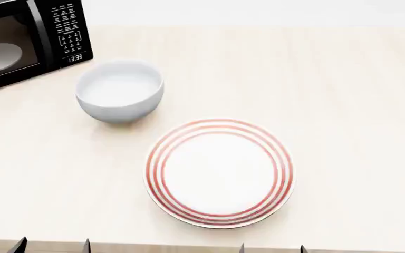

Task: Open the microwave.

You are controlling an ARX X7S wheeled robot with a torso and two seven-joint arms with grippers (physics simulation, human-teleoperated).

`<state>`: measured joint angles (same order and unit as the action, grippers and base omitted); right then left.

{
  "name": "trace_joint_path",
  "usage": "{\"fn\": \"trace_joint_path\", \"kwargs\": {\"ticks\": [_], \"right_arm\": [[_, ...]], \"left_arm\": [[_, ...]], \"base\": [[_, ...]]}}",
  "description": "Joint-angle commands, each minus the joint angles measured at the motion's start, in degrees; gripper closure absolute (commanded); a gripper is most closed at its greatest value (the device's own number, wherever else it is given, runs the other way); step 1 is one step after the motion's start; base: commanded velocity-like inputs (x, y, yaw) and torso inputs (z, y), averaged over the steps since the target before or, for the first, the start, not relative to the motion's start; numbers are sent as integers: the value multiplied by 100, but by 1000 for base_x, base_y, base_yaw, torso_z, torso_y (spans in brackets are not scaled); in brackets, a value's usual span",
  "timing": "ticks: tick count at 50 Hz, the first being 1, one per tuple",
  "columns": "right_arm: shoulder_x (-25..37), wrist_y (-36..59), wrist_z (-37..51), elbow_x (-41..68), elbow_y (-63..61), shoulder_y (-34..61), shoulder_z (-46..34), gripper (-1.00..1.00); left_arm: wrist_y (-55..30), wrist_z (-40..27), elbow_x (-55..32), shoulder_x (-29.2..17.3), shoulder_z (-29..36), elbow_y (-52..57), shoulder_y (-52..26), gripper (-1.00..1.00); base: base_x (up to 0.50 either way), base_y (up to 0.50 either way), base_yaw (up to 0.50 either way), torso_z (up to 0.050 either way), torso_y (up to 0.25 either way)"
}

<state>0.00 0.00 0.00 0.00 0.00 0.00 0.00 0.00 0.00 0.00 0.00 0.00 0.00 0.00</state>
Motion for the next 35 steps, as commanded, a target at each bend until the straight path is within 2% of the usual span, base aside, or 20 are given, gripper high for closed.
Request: {"fn": "trace_joint_path", "kwargs": {"ticks": [1, 10, 15, 35], "right_arm": [[91, -39, 172, 47, -133, -51, -88, -100], [270, 7, 321, 291, -1290, -539, -289, -100], [346, 11, 371, 286, -1552, -666, -414, -100], [536, -102, 468, 295, -1422, -587, -754, -100]], "left_arm": [[-73, -79, -125, -100, 86, 145, 54, -100], [-297, -161, -412, -283, 274, 1160, 495, -100], [-295, -206, -488, -346, 333, 1279, 553, -100], [-265, -355, -656, -497, 514, 1221, 514, -100]], "base": [[0, 0, 0, 0, 0], [0, 0, 0, 0, 0], [34, 106, 0, 0, 0], [177, 471, 0, 0, 0]]}}
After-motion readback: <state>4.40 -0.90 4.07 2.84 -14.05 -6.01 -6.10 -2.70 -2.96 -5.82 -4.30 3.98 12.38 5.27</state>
